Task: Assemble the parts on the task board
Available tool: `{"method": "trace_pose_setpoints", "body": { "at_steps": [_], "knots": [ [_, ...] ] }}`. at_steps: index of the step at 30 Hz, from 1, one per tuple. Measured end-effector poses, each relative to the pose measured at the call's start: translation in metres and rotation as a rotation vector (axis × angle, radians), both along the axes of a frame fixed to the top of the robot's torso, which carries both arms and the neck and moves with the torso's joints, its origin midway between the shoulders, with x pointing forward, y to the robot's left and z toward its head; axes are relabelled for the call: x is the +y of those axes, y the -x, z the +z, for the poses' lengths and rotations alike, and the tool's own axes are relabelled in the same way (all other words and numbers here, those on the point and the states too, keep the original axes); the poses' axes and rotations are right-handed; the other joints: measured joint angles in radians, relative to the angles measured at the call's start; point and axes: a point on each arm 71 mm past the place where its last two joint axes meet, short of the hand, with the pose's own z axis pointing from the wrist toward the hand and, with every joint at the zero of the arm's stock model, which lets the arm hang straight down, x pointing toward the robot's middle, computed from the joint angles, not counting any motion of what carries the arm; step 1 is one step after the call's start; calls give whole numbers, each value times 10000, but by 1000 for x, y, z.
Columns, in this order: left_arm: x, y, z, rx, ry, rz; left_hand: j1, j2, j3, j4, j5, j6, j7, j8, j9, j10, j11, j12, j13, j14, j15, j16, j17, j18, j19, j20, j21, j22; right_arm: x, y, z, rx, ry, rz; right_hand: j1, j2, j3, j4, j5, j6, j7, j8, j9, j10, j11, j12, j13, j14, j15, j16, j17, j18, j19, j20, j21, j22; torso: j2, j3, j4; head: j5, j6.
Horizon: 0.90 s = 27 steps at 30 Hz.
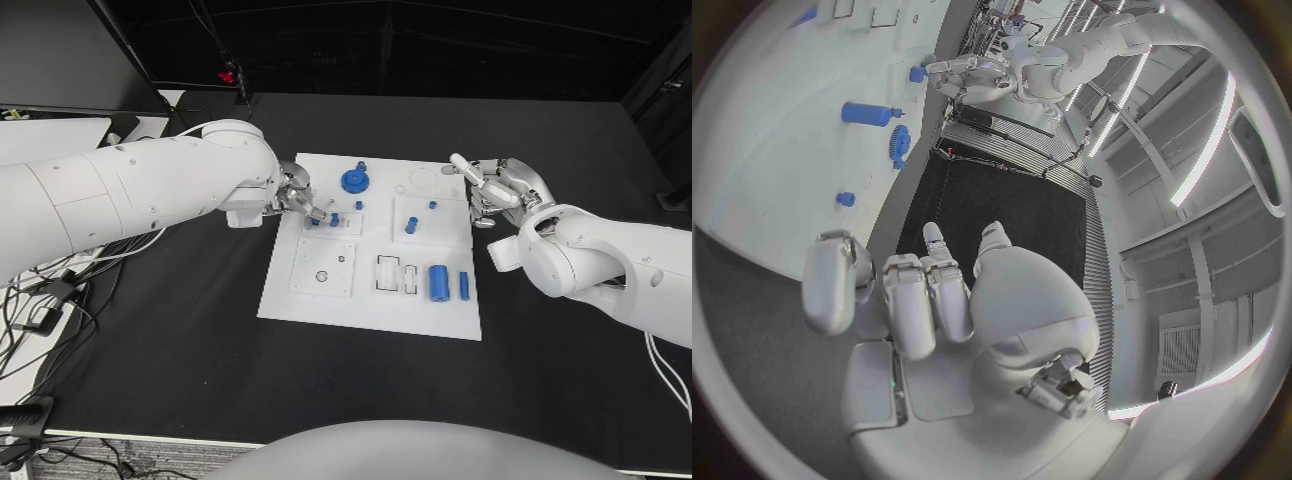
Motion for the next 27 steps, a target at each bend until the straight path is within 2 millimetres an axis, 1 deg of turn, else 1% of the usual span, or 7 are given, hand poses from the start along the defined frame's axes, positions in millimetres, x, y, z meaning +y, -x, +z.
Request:
{"method": "trace_pose_setpoints", "body": {
  "at_steps": [3,5,10,12,16,18,27],
  "knots": [
    [0,0,0,-2,11,17,-154,39,-169,20,-120,0,0,0,0,0,0,0,0,0,0,0,0,0,0,0,0,0,0,0,0,0,0,0,0,0,0,0,0,0,0,0,0,0,0,0,0,0,0,0,0,0,0,0,0,0,-2,0,0,4,6],
    [1,0,0,-7,20,29,-267,137,-303,14,-176,-4,5,0,0,0,0,0,0,0,0,0,0,0,0,0,0,0,0,0,0,0,0,0,0,0,0,0,0,0,0,0,0,0,0,0,0,0,0,0,0,0,0,0,0,0,-1,0,0,4,7],
    [2,0,0,-37,44,77,-619,303,-574,21,-176,-4,6,0,0,0,0,0,0,0,0,0,0,0,0,0,0,0,0,0,0,0,2,-3,0,0,0,0,0,0,0,0,0,0,0,0,0,0,0,0,0,0,0,0,0,0,-2,0,-1,4,11],
    [4,0,0,-65,58,120,-702,283,-684,11,-183,-4,6,0,1,0,0,0,0,0,0,0,0,-1,0,0,0,0,0,0,0,0,3,-5,0,0,0,0,0,0,0,-1,0,0,0,0,0,0,0,0,0,1,0,0,0,0,-2,0,-1,4,12],
    [6,0,0,-130,100,189,-896,371,-905,12,-343,-60,-50,2,140,-11,60,0,0,24,24,0,0,0,0,0,0,0,0,0,0,1,3,-5,0,0,0,0,-1,0,0,-1,0,0,0,0,0,0,0,0,-1,0,0,0,0,0,-2,-1,0,-3,1],
    [7,0,-1,-162,121,204,-986,460,-1022,8,-428,-78,-68,91,141,0,71,0,0,33,33,0,0,0,0,0,0,0,0,0,0,1,4,-5,0,0,0,0,-1,0,0,-1,0,0,0,0,0,0,0,0,-1,1,0,0,0,0,-2,-1,-1,-6,1],
    [9,0,-1,-295,256,227,-1064,461,-1196,6,-579,-96,-84,233,141,0,71,0,0,32,33,0,0,-1,0,0,0,0,0,0,0,5,4,-4,0,0,0,0,-2,0,0,-1,0,0,0,0,0,0,0,0,-1,0,0,0,0,0,-1,-2,-8,-17,12]
  ]
}}
